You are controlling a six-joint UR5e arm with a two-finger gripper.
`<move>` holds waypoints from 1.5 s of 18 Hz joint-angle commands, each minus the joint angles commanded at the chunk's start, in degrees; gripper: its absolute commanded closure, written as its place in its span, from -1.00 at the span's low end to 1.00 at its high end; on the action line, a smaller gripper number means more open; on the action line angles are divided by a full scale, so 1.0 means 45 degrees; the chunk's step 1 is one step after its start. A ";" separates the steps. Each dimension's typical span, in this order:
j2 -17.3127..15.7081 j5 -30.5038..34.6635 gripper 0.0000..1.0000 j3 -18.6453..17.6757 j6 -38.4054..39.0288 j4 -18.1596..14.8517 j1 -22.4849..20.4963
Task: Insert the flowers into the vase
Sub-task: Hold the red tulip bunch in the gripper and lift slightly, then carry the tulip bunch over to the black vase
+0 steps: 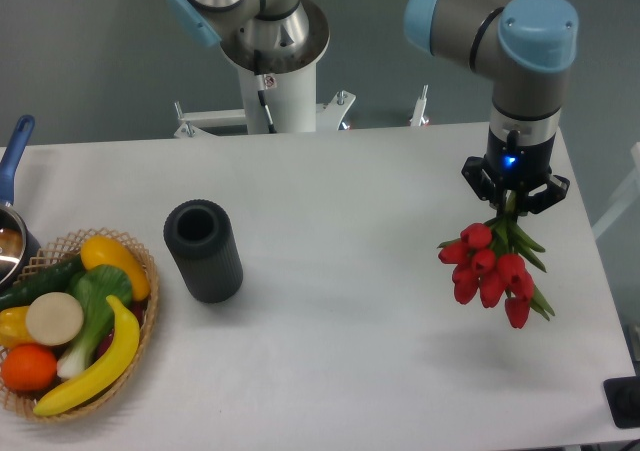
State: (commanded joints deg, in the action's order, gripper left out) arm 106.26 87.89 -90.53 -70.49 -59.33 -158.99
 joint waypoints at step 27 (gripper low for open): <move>-0.0585 -1.0192 1.00 -0.0078 0.3711 0.1582 0.1678</move>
State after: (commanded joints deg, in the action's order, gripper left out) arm 103.63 42.03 -90.88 -53.79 -52.21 -151.44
